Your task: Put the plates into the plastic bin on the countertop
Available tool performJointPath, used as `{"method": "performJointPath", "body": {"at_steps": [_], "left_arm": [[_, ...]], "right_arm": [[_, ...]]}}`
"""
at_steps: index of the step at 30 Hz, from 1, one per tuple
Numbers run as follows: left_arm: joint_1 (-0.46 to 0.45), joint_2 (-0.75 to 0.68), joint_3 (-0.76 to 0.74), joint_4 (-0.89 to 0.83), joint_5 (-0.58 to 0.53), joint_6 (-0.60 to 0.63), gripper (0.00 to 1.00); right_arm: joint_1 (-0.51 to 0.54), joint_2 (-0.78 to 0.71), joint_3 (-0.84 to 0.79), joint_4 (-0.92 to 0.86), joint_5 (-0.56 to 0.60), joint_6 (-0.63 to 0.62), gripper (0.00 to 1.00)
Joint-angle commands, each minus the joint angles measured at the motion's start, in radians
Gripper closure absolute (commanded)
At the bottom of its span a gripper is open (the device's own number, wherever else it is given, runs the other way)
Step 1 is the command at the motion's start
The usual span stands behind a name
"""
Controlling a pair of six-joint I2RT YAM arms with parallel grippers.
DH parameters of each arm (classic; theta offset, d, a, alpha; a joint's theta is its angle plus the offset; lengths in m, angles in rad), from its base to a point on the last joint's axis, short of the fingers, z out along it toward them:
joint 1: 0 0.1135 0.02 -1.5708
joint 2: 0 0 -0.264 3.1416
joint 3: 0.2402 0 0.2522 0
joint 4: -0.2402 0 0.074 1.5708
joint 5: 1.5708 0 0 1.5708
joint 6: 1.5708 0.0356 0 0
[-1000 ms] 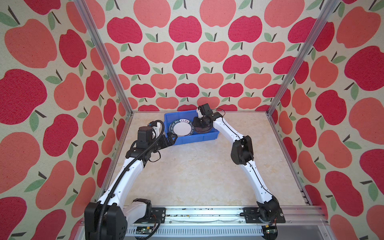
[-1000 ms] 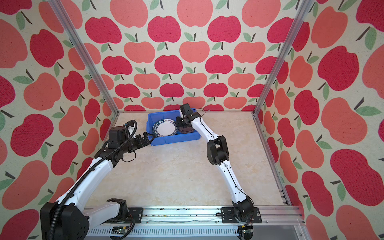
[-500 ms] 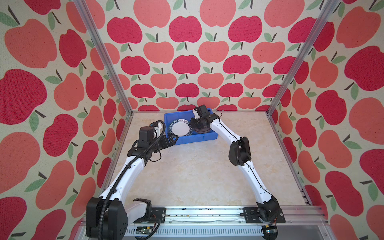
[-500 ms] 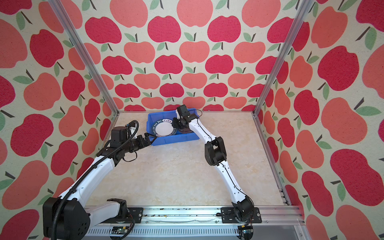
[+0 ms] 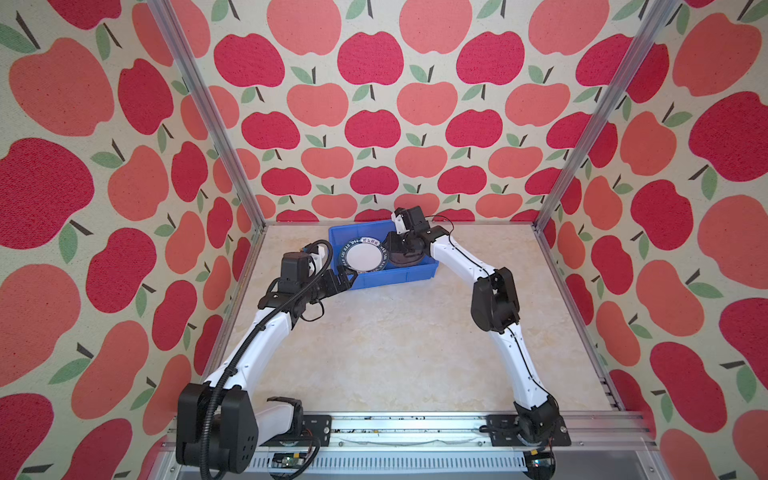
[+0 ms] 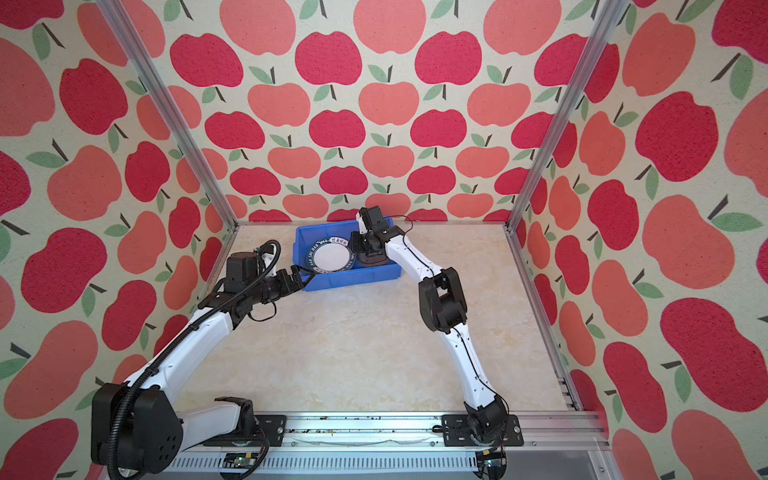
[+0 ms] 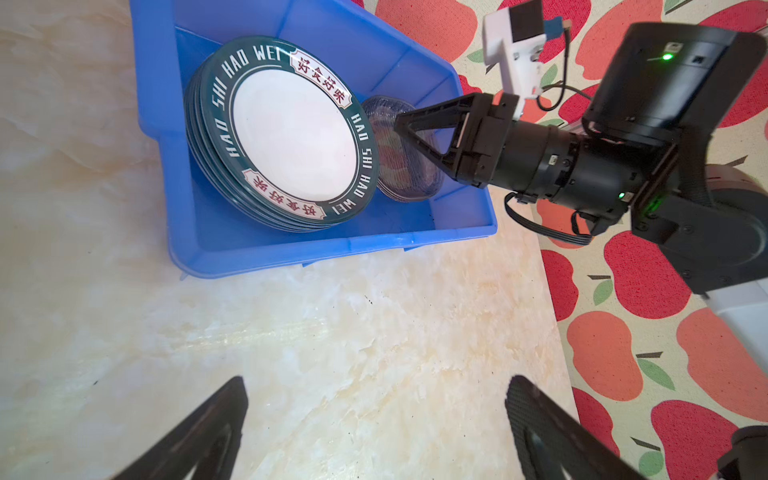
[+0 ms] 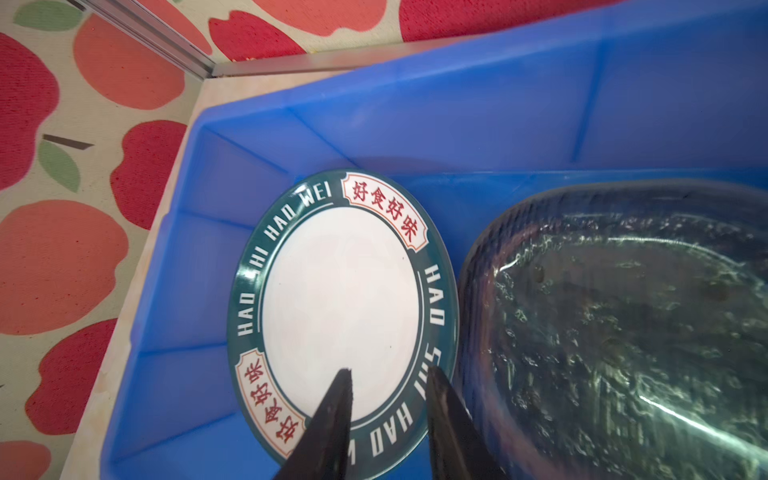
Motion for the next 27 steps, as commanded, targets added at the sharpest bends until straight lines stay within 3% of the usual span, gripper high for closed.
{"method": "performJointPath", "body": {"at_steps": [1,9,19,27], "left_arm": [[-0.004,-0.024,-0.038,0.028,-0.074,-0.025,0.01],[-0.038,-0.121,-0.091,0.033,-0.189,-0.023,0.01],[-0.086,-0.203,-0.205,0.182,-0.249,0.009,0.01],[-0.103,-0.185,-0.191,0.211,-0.255,0.047,0.01]], "right_arm": [[-0.005,-0.134,-0.089,0.111,-0.059,-0.06,0.66],[-0.026,-0.432,-0.528,0.395,-0.047,-0.134,0.61],[-0.064,-0.634,-0.776,0.391,0.021,-0.16,0.59],[-0.076,-0.655,-0.832,0.368,0.021,-0.141,0.58]]}}
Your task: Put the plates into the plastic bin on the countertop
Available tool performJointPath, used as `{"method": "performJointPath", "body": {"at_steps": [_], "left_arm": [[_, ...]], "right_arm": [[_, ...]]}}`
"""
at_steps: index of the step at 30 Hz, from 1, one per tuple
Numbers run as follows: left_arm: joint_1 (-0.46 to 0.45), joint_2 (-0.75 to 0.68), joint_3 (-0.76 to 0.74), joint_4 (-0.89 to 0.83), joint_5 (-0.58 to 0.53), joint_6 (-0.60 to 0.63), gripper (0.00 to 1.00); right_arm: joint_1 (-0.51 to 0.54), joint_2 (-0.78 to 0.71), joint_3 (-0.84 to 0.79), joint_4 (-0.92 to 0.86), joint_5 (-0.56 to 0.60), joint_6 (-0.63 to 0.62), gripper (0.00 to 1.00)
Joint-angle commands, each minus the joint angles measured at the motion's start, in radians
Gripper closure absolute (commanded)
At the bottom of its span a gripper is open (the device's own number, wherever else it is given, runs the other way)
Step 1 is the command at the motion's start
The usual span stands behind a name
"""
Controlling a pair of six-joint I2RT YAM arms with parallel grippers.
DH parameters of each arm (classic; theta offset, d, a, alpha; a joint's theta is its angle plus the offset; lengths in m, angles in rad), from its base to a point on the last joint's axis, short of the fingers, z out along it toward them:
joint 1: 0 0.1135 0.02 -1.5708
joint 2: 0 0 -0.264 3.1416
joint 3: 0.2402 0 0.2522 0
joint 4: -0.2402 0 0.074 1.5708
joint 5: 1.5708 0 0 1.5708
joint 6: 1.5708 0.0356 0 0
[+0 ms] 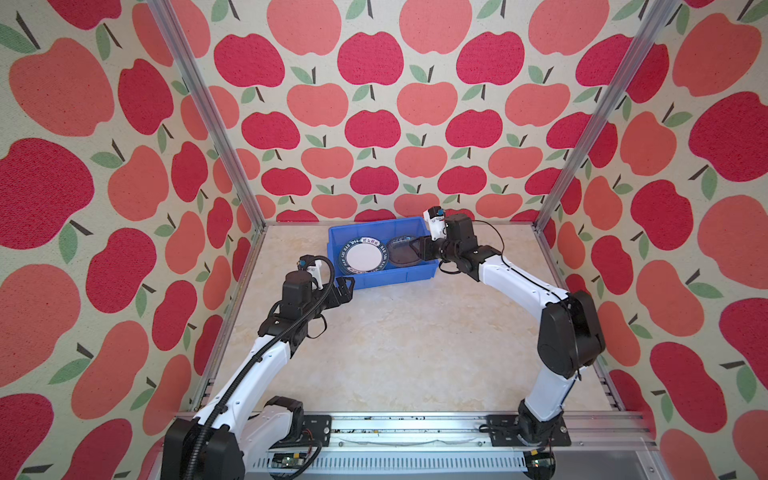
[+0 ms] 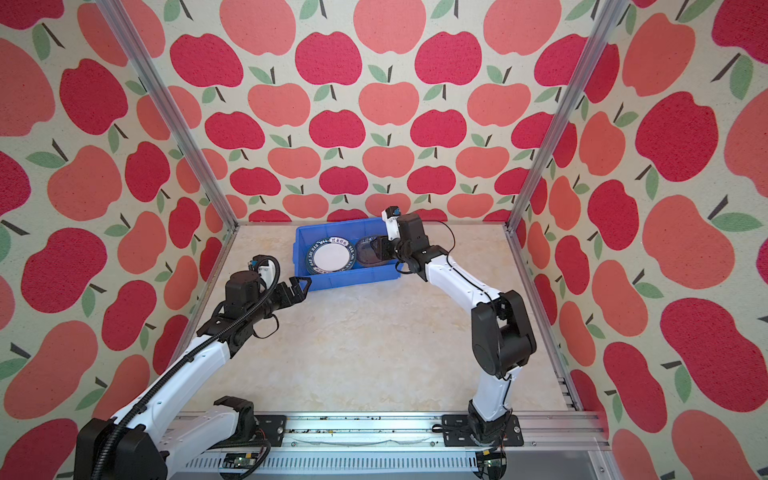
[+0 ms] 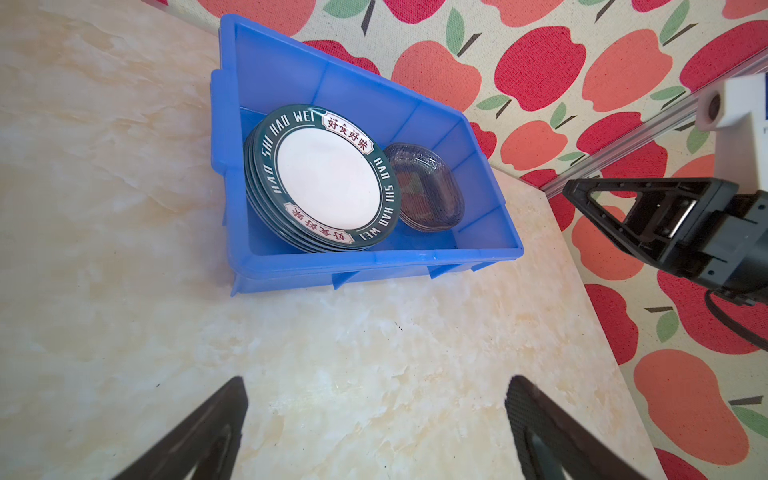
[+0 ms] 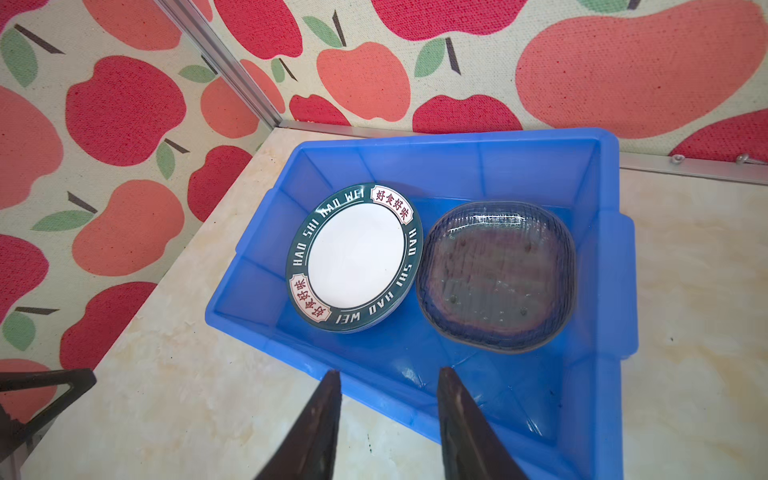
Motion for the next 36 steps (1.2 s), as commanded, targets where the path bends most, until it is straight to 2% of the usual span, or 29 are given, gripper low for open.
{"method": "performJointPath", "body": {"at_steps": [1,13,16,21,26,31,33,36], "left_arm": [[-0.007,-0.003,-0.001,0.057,-0.015,0.028,0.01],[-0.008,-0.017,-0.036,0.085,-0.014,0.037,0.01],[-0.008,-0.02,-0.048,0.105,-0.051,0.048,0.01],[-0.018,-0.032,-0.052,0.157,-0.135,0.139,0.01],[-0.029,-0.038,-0.041,0.132,-0.148,0.209,0.01],[-0.118,-0.063,-0.037,0.064,-0.223,0.28,0.01],[-0.131,-0.082,-0.04,0.051,-0.248,0.281,0.01],[-0.135,-0.121,-0.076,0.062,-0.255,0.269,0.01]], "right_arm": [[-0.007,-0.031,-0.011,-0.009,0.018,-0.008,0.58],[-0.014,-0.192,-0.238,0.027,0.1,-0.007,0.57],[-0.031,-0.181,-0.225,-0.007,0.088,0.003,0.57],[-0.038,-0.175,-0.173,0.002,0.05,0.01,0.55],[-0.029,-0.171,-0.163,0.035,0.044,0.007,0.49],[-0.001,-0.191,-0.178,0.044,0.119,-0.011,0.25],[0.007,-0.219,-0.201,0.065,0.158,-0.013,0.01],[0.026,-0.26,-0.246,0.078,0.228,-0.037,0.01]]}}
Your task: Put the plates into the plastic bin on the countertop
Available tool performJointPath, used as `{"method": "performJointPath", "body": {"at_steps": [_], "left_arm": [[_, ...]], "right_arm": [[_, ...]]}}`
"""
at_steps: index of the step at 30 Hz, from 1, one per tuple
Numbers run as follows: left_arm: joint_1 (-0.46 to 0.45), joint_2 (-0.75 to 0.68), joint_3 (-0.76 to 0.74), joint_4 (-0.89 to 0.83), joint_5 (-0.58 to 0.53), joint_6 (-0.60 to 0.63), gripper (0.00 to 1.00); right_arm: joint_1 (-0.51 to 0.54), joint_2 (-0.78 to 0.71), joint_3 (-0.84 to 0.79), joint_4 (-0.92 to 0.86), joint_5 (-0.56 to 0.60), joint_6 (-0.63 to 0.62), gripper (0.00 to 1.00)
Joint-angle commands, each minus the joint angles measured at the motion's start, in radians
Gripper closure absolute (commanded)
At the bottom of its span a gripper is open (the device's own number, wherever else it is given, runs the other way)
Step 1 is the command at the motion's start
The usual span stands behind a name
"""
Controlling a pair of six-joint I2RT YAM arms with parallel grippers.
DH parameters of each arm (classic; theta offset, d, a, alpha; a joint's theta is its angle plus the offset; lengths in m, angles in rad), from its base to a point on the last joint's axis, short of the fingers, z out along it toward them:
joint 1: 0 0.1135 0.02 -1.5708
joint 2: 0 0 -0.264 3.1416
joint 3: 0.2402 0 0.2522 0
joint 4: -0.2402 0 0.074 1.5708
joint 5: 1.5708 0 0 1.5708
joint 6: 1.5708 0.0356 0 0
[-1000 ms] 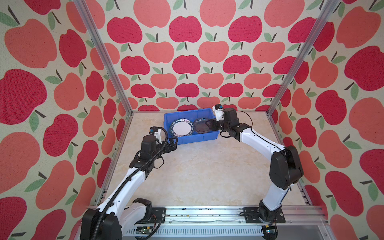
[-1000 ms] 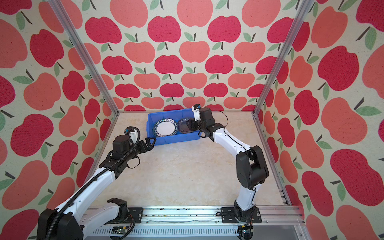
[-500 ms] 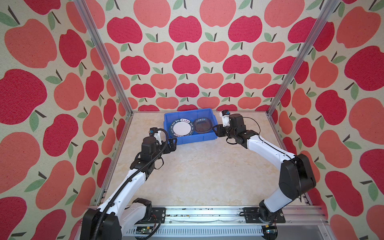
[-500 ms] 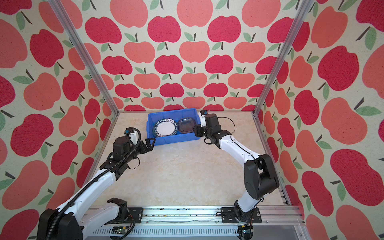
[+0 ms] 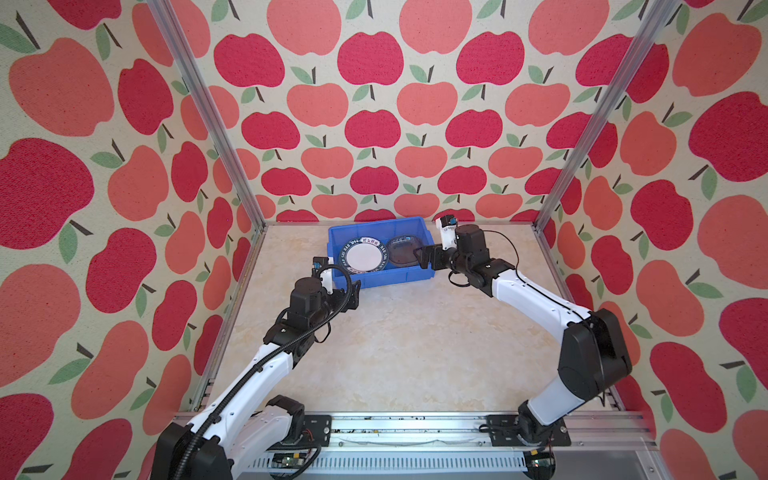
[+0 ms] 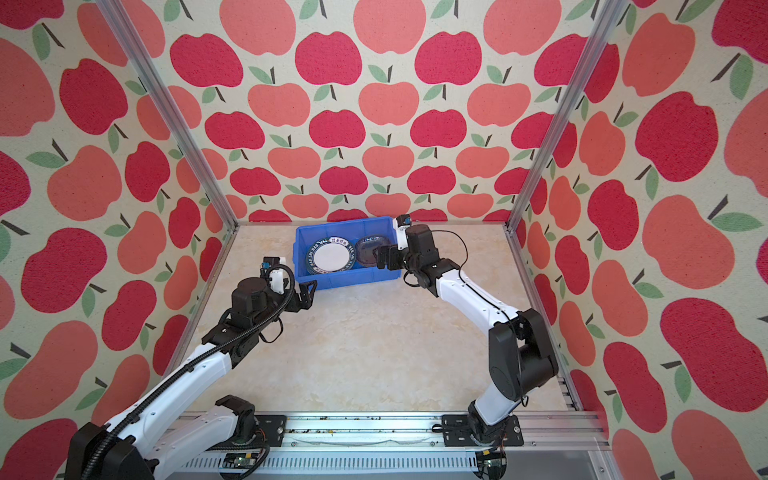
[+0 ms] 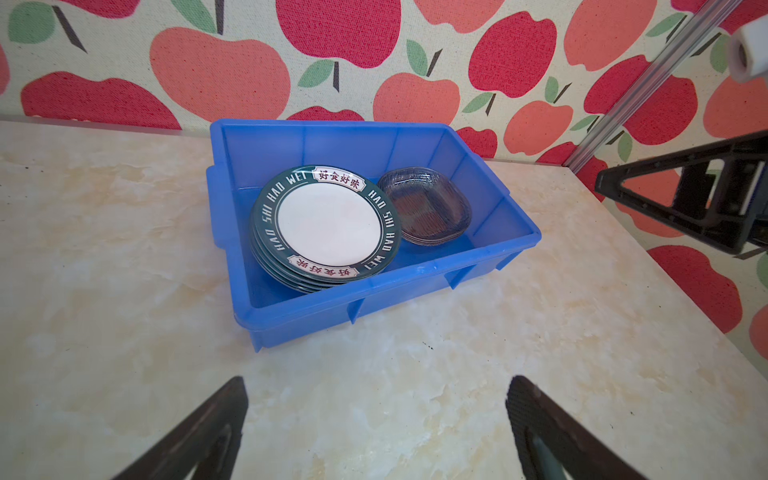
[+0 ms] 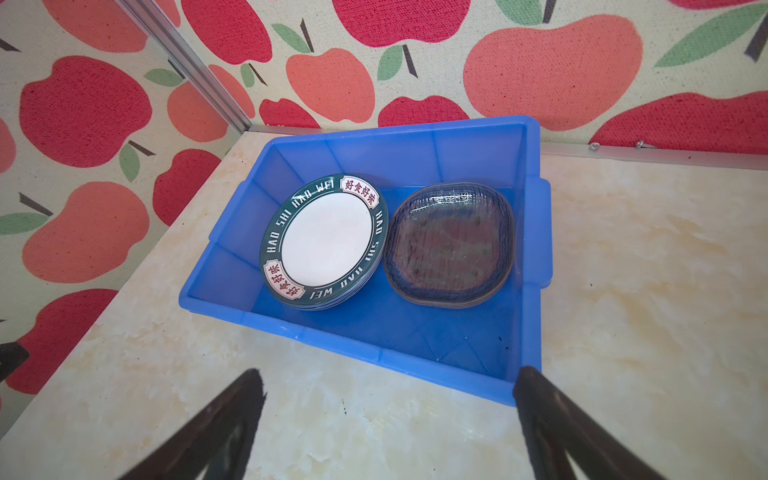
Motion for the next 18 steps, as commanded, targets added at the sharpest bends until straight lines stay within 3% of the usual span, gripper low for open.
{"method": "performJointPath", "body": {"at_steps": [1,5,10,14,18], "left_arm": [[-0.004,-0.05,-0.052,0.008,-0.053,0.018,0.01],[-0.01,-0.09,-0.148,0.126,-0.047,0.014,0.01],[-0.019,-0.09,-0.157,0.123,-0.093,0.065,0.01],[-0.013,-0.102,-0.143,0.147,-0.129,0.167,0.01],[0.057,-0.148,-0.166,0.179,-0.167,0.163,0.01]], "right_arm": [[0.017,-0.075,-0.039,0.017,0.098,-0.034,0.01],[0.031,-0.121,-0.089,-0.012,0.146,-0.058,0.01],[0.034,-0.175,-0.236,0.149,0.194,-0.116,0.01],[0.03,-0.145,-0.199,0.118,0.292,-0.221,0.01],[0.006,-0.137,-0.18,0.068,0.364,-0.226,0.01]]}}
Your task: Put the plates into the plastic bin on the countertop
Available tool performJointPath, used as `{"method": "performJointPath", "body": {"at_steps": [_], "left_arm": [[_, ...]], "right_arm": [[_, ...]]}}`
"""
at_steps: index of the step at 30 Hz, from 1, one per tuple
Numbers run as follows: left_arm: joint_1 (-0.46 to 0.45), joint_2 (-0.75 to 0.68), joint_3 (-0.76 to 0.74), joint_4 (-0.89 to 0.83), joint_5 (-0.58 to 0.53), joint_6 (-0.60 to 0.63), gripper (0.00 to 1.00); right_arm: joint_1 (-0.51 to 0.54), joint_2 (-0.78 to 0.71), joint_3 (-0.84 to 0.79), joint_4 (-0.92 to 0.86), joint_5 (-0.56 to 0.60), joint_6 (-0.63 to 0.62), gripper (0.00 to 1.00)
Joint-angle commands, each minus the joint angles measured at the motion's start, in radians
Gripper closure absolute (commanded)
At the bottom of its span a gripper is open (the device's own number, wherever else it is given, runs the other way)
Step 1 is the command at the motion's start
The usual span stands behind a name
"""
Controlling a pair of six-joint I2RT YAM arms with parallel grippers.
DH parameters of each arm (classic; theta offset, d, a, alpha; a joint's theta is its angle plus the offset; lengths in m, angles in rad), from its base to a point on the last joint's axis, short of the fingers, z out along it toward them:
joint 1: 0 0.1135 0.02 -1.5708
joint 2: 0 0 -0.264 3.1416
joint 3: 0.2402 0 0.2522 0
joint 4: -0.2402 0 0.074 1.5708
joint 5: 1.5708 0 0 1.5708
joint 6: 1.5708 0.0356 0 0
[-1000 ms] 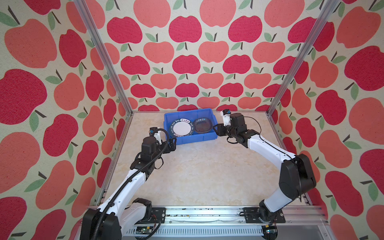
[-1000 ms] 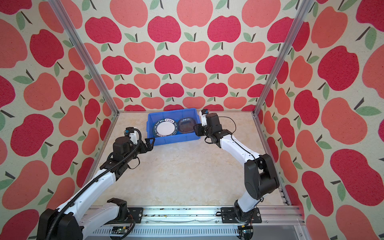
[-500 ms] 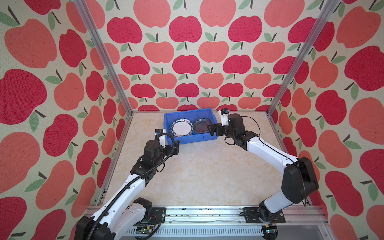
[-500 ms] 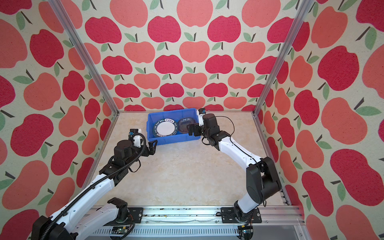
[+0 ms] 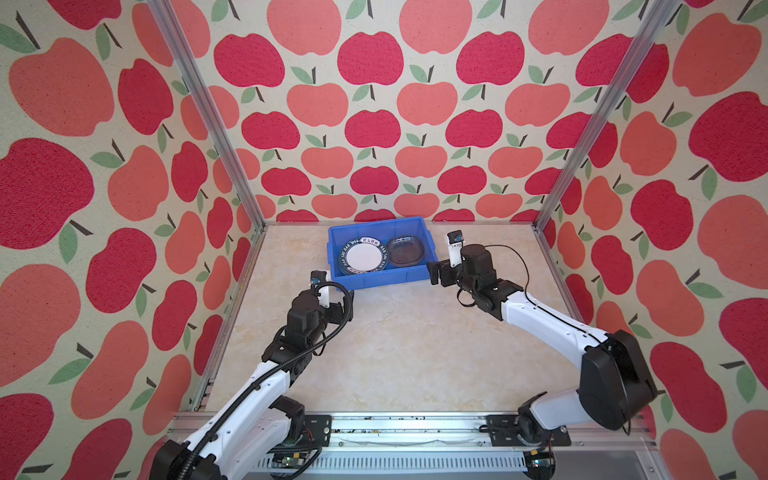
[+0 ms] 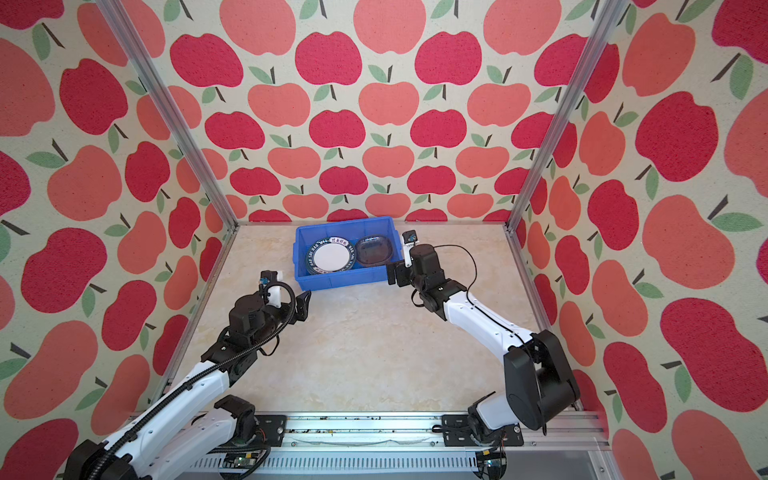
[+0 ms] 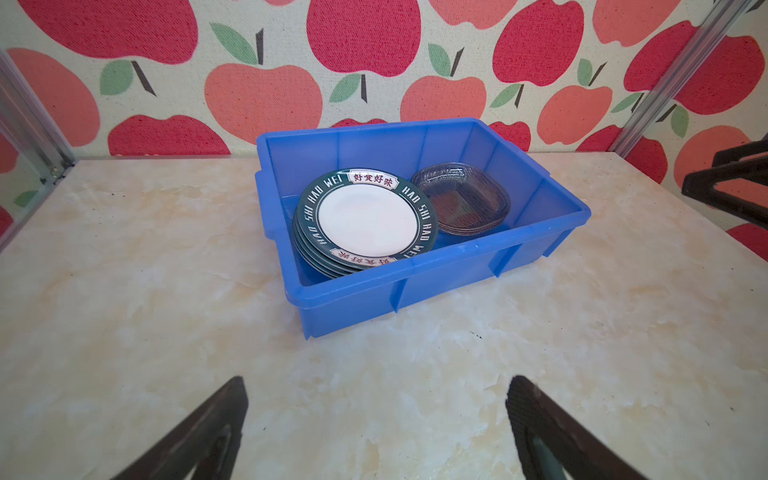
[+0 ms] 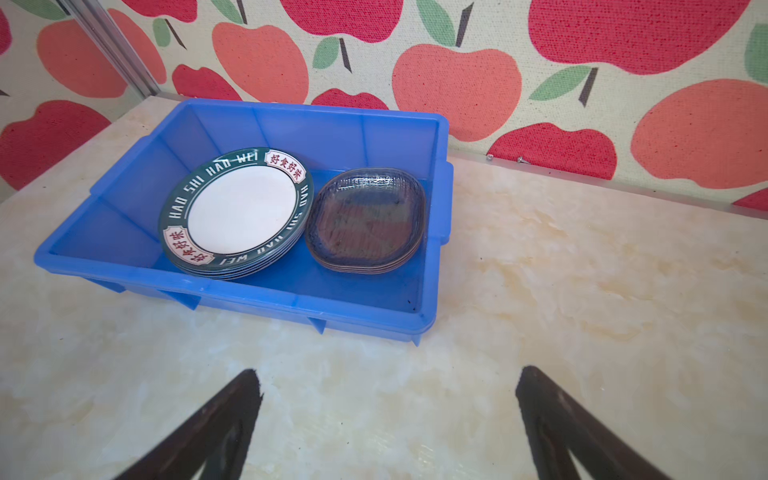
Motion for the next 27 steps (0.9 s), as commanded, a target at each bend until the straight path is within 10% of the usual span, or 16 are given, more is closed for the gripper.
{"method": "performJointPath", "body": {"at_steps": [1,13,24,27], "left_arm": [[0.072,-0.05,-0.012,0.056,-0.052,0.034,0.01],[0.403,0.065,-0.225,0.408,-0.059,-0.014,0.01],[0.535,0.825,-0.245,1.171,0.117,0.032,0.01],[0.572,0.751,-0.262,1.067,0.201,0.005,0.01]], "right_arm": [[-0.027,-0.004,0.026,-0.019,0.111,-0.049,0.01],[-0.24,-0.102,-0.204,0.058,0.138,-0.03,0.0],[-0.229,-0.038,-0.286,0.179,0.16,-0.078,0.01],[-0.228,-0.064,-0.323,0.229,0.168,-0.087,0.01]]}}
